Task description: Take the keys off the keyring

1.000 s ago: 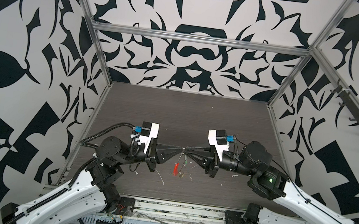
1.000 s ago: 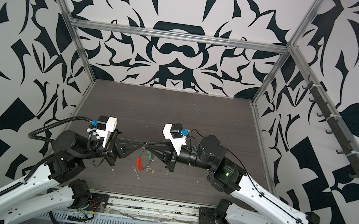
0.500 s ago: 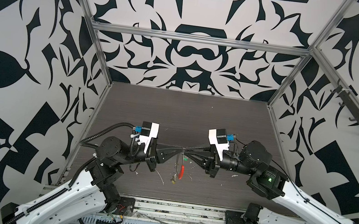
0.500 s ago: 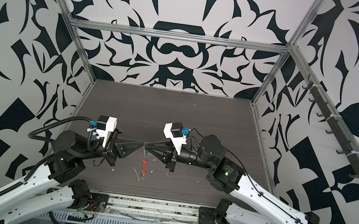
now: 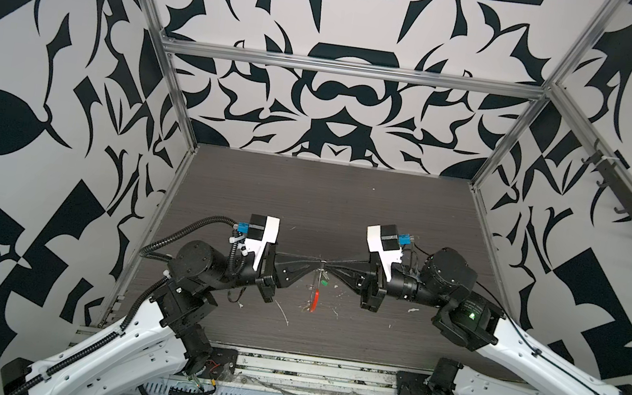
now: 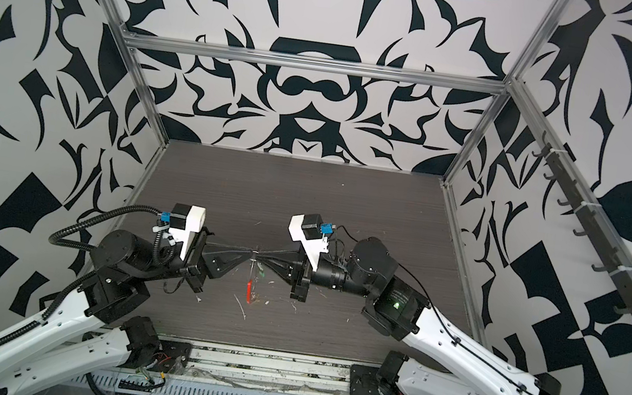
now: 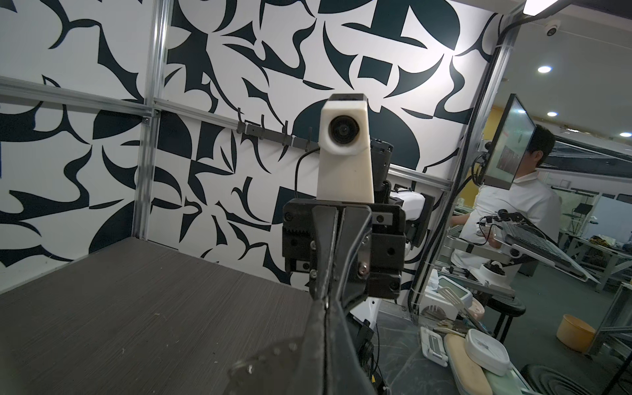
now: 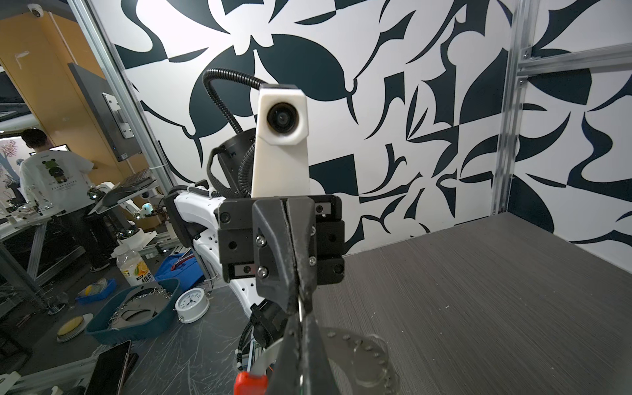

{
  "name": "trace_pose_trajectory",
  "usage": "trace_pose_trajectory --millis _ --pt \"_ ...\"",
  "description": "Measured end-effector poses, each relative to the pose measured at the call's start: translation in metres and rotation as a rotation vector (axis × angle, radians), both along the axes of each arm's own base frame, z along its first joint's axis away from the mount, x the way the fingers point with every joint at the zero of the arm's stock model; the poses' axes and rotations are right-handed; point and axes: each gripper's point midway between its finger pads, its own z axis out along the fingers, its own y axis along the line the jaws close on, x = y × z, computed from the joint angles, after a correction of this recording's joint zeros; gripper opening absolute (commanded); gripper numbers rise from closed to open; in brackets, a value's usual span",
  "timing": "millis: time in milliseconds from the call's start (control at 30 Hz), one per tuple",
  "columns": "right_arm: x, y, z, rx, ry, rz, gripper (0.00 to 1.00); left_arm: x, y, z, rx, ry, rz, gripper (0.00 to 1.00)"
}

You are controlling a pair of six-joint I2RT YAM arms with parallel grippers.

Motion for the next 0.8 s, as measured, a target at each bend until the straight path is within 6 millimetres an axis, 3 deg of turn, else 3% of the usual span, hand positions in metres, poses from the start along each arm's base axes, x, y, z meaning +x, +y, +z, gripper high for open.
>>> trace_pose_trajectory --millis 33,133,200,367,533,800 --pt "0.001 0.000 0.000 -0.001 0.003 -0.002 0.00 0.000 0.000 -0.001 0.002 0.002 0.000 0.00" --pt "0.005 -0.001 -0.004 -0.013 0.015 -0.013 0.00 0.002 -0.001 -0.005 0.016 0.018 0.008 0.22" --pt "0.008 -0.002 -0.009 -0.032 0.030 -0.023 0.00 0.004 -0.001 -0.009 0.031 0.045 0.014 0.30" --pt "0.018 -0.007 -0.028 -0.102 0.088 -0.052 0.00 0.006 0.001 -0.020 0.081 0.093 0.034 0.41" --pt "0.025 -0.016 -0.043 -0.186 0.149 -0.074 0.00 0.008 0.002 -0.022 0.162 0.152 0.050 0.41" --pt "0.023 -0.020 -0.030 -0.241 0.159 -0.051 0.00 0.016 -0.008 -0.021 0.327 0.228 0.056 0.35"
